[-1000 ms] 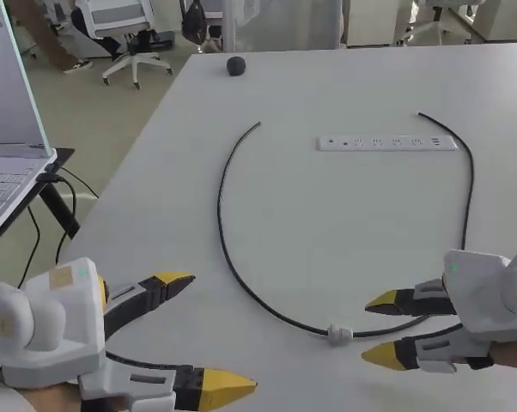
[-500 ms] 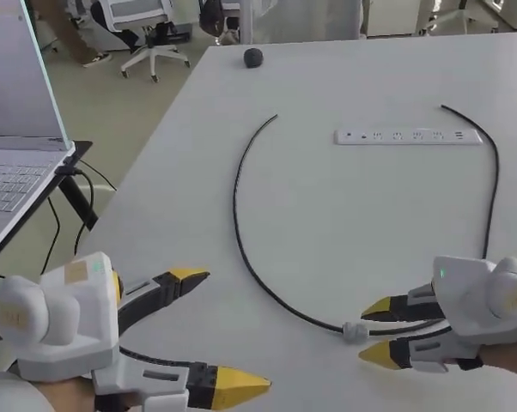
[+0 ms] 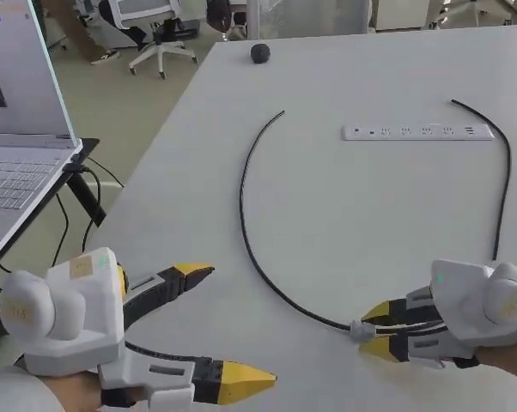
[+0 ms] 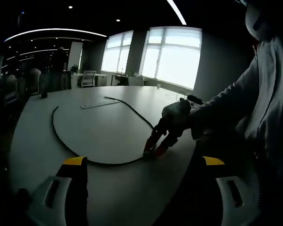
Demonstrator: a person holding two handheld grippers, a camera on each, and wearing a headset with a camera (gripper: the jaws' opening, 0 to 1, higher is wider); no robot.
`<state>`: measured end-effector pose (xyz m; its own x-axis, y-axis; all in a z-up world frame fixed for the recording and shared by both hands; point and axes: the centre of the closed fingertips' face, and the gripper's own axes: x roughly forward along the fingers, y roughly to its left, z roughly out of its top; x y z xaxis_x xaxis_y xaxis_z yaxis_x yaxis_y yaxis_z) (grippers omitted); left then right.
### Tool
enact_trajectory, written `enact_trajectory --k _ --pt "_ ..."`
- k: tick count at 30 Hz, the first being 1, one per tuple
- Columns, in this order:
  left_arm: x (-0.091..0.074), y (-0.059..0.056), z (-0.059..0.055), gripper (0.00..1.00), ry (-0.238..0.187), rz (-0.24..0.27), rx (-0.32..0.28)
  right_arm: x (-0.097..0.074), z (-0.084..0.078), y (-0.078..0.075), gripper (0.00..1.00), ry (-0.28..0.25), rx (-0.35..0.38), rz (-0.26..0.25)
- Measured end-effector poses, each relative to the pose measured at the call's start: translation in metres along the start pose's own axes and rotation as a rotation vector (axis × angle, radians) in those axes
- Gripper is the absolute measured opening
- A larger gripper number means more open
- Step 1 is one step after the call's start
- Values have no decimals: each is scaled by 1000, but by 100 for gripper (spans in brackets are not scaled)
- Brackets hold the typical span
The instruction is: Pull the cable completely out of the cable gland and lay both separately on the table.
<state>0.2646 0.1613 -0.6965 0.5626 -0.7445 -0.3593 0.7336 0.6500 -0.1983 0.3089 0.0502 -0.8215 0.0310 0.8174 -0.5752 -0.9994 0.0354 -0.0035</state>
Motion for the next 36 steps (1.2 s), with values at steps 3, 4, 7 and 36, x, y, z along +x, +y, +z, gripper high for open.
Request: enact_trajectory --k 3,4,7,36 --pt "0 0 0 100 -3 0 0 0 0 0 10 -7 -2 -6" --pt "1 0 0 100 -3 -1 0 -1 0 -1 10 -9 -1 -8" --pt "1 0 1 100 -11 3 -1 -1 1 -1 10 -11 -12 -12" --pt "5 -7 11 100 -38 -38 34 -36 40 13 8 -28 32 -4"
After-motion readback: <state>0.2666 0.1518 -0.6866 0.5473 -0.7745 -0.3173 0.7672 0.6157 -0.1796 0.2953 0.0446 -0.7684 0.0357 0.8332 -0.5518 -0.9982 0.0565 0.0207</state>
